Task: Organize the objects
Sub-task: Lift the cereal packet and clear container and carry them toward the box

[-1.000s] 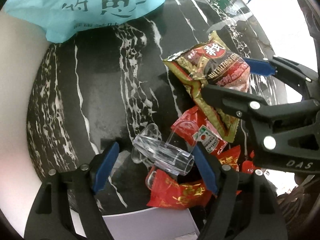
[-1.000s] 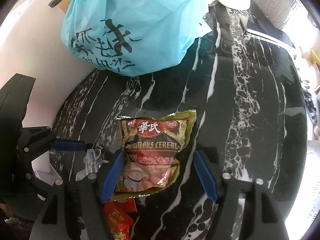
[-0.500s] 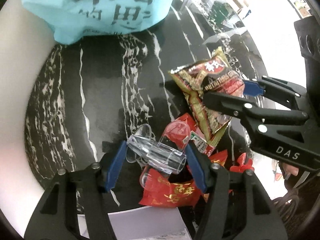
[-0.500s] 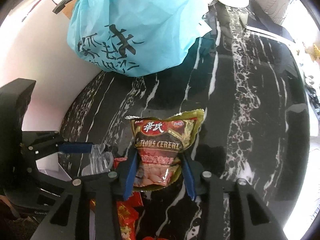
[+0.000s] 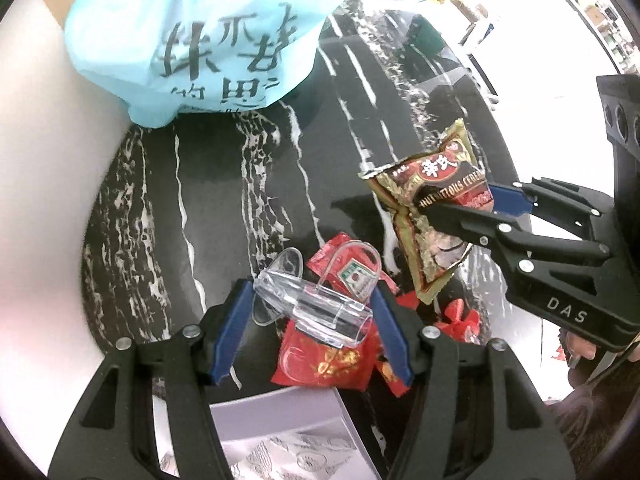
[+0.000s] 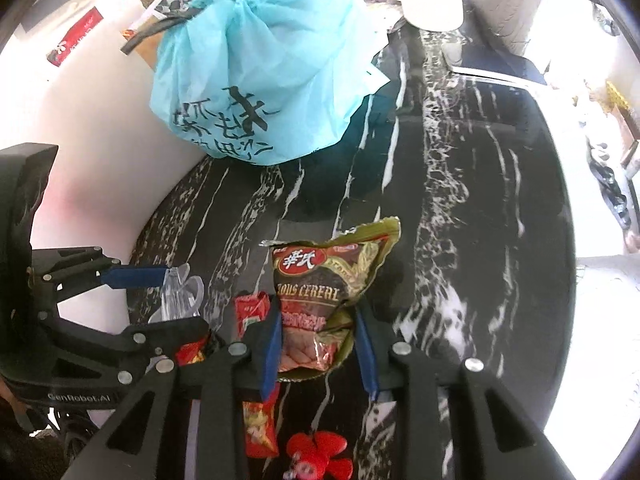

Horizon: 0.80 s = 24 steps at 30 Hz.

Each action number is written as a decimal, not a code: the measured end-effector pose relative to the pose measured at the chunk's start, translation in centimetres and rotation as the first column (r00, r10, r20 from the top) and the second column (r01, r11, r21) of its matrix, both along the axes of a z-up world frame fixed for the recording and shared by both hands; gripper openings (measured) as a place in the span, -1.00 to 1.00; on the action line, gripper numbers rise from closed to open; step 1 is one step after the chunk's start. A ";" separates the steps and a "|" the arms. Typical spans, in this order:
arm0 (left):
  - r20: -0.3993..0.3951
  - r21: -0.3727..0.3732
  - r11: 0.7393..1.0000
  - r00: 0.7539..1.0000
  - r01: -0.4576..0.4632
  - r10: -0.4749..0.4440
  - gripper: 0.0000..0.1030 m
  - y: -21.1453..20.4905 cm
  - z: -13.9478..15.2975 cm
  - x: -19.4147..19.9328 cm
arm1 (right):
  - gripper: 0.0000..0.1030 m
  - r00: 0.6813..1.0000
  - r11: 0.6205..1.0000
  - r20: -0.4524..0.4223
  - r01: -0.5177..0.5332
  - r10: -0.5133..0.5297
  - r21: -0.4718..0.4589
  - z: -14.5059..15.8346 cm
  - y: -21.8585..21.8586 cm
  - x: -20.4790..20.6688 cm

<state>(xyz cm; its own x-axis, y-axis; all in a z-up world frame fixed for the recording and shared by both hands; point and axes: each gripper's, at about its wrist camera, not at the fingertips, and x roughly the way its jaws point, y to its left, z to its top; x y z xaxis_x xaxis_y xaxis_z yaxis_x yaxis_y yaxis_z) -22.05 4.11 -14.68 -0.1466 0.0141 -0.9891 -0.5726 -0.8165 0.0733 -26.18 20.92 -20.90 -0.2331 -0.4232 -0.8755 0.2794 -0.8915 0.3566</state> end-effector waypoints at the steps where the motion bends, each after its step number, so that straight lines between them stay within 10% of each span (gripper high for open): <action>1: -0.008 -0.002 1.000 1.000 0.007 -0.007 0.15 0.2 0.4 0.3 | -0.36 1.000 1.000 0.000 0.010 -0.010 0.000 0.2 0.2 0.3; 24: -0.098 0.070 0.996 0.994 0.063 -0.056 0.15 3.8 5.4 7.1 | -0.36 0.987 0.991 -0.105 0.129 -0.125 0.036 8.4 3.9 7.8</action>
